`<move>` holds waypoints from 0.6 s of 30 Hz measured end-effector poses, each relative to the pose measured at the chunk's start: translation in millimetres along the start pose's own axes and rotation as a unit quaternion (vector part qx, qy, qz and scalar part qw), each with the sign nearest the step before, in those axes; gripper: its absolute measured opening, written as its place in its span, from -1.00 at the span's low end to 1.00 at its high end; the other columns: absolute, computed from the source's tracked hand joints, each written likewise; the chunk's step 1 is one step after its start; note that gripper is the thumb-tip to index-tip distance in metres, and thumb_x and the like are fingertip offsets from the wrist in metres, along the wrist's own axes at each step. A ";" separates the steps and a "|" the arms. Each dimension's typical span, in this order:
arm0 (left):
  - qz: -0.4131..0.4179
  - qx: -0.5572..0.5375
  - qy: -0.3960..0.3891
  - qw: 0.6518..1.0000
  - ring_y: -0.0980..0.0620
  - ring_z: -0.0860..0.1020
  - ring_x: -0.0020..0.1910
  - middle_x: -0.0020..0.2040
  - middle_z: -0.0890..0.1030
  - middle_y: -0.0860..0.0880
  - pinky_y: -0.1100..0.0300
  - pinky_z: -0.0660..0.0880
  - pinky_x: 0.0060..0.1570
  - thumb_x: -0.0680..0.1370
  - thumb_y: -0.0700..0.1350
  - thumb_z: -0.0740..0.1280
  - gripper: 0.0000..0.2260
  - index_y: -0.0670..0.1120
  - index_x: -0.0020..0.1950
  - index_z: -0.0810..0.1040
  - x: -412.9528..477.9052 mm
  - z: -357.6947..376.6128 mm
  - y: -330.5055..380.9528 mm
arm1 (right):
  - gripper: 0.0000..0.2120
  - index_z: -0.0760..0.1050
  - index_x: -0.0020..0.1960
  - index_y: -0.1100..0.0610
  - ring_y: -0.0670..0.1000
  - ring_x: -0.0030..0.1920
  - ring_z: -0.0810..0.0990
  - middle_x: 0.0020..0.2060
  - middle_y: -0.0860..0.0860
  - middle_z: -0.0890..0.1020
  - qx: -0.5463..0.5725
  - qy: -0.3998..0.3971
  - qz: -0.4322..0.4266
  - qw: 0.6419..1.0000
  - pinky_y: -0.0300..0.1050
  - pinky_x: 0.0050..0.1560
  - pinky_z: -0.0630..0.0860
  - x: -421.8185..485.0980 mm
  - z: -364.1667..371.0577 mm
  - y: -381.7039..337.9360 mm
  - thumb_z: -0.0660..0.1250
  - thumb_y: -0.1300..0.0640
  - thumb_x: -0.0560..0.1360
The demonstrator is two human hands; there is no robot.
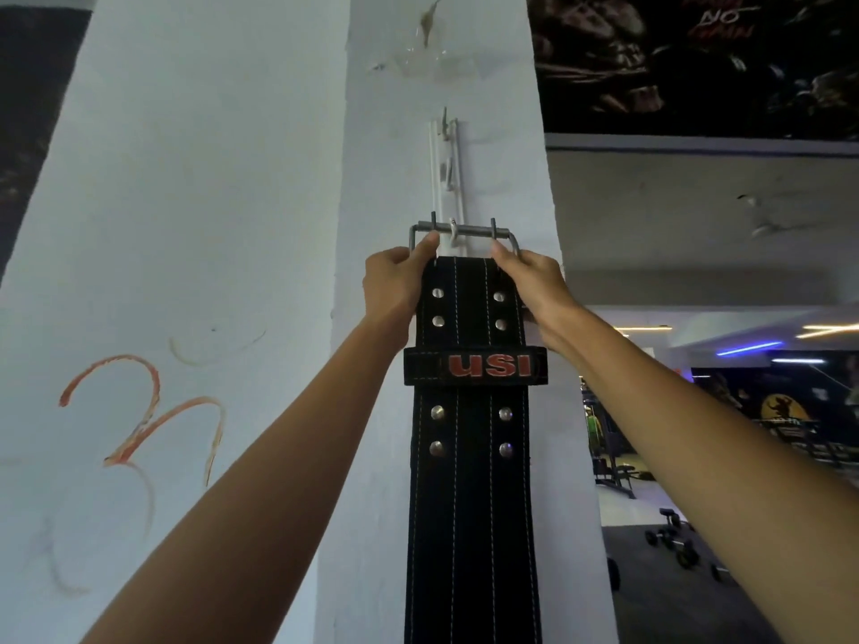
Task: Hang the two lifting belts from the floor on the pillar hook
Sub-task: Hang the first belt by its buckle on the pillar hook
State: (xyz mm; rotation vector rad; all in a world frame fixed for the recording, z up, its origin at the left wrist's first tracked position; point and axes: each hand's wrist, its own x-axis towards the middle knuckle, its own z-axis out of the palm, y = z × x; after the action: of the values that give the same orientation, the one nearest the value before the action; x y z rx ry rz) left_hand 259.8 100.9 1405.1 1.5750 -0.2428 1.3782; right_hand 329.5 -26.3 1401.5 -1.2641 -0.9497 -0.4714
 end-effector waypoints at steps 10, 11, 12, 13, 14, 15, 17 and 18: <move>0.078 -0.047 -0.004 0.996 0.31 0.48 -0.22 -0.17 0.50 0.10 0.45 0.41 -0.20 0.66 -0.09 0.00 -0.69 -0.26 0.10 0.45 -142.6 -2.4 -82.9 | -0.79 0.46 0.10 0.11 -0.01 0.06 0.58 -0.01 0.03 0.59 0.118 0.022 -0.035 0.992 -0.08 0.19 0.51 -114.7 4.1 86.2 0.21 0.03 0.53; 0.067 -0.040 -0.009 0.997 0.31 0.47 -0.26 -0.20 0.48 0.11 0.44 0.40 -0.23 0.66 -0.11 0.01 -0.72 -0.23 0.06 0.44 -156.6 -2.2 -94.8 | -0.82 0.46 0.10 0.14 -0.09 -0.02 0.57 -0.06 0.01 0.58 0.115 0.032 -0.033 0.992 -0.21 0.07 0.53 -127.5 6.5 94.8 0.20 0.10 0.55; 0.052 -0.033 -0.014 0.998 0.30 0.45 -0.30 -0.24 0.46 0.11 0.43 0.39 -0.26 0.66 -0.12 0.03 -0.77 -0.20 0.00 0.42 -171.4 -3.4 -107.6 | -0.83 0.46 0.09 0.16 -0.14 -0.07 0.56 -0.08 0.00 0.58 0.108 0.038 -0.030 0.993 -0.29 0.01 0.51 -141.3 8.2 104.5 0.20 0.14 0.55; 0.031 -0.029 -0.018 0.999 0.30 0.43 -0.35 -0.28 0.43 0.10 0.43 0.38 -0.31 0.65 -0.13 0.04 -0.79 -0.18 -0.05 0.39 -184.9 -4.9 -118.6 | -0.85 0.47 0.08 0.16 -0.17 -0.07 0.56 -0.09 -0.01 0.58 0.101 0.039 -0.025 0.994 -0.32 0.00 0.49 -153.4 9.7 114.4 0.19 0.16 0.56; 0.007 -0.023 -0.021 1.000 0.30 0.41 -0.39 -0.31 0.41 0.10 0.43 0.37 -0.34 0.65 -0.13 0.04 -0.80 -0.17 -0.09 0.37 -200.9 -7.3 -129.4 | -0.87 0.48 0.05 0.14 -0.20 -0.07 0.56 -0.10 -0.01 0.58 0.092 0.042 -0.011 0.995 -0.34 0.00 0.49 -170.0 11.2 124.0 0.19 0.18 0.56; -0.013 -0.015 -0.021 1.000 0.29 0.40 -0.40 -0.32 0.39 0.10 0.42 0.36 -0.36 0.65 -0.12 0.04 -0.79 -0.15 -0.12 0.35 -217.2 -9.5 -139.1 | -0.89 0.48 -0.01 0.11 -0.26 -0.12 0.56 -0.14 -0.03 0.58 0.084 0.047 0.003 0.995 -0.38 -0.04 0.47 -186.3 11.8 133.4 0.18 0.19 0.56; -0.061 -0.002 -0.021 0.998 0.28 0.38 -0.41 -0.33 0.38 0.09 0.39 0.37 -0.37 0.66 -0.10 0.04 -0.78 -0.09 -0.15 0.34 -256.5 -16.1 -154.8 | -0.85 0.44 -0.13 0.04 -0.33 -0.27 0.51 -0.26 -0.08 0.51 0.054 0.071 0.027 0.996 -0.47 -0.17 0.42 -224.2 12.9 149.7 0.17 0.20 0.57; -0.081 0.003 -0.021 0.996 0.28 0.38 -0.41 -0.33 0.39 0.09 0.40 0.38 -0.37 0.65 -0.09 0.04 -0.78 -0.05 -0.17 0.33 -275.8 -18.7 -161.2 | -0.83 0.43 -0.15 0.03 -0.33 -0.31 0.48 -0.30 -0.09 0.48 0.041 0.083 0.040 0.995 -0.47 -0.21 0.40 -242.8 12.8 158.5 0.16 0.21 0.57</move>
State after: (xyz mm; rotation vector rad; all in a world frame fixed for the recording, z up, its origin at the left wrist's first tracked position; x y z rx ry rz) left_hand 267.5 75.0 1086.2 1.5944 -0.1331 1.2214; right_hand 311.1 -16.4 1111.9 -1.1666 -0.7681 -0.4621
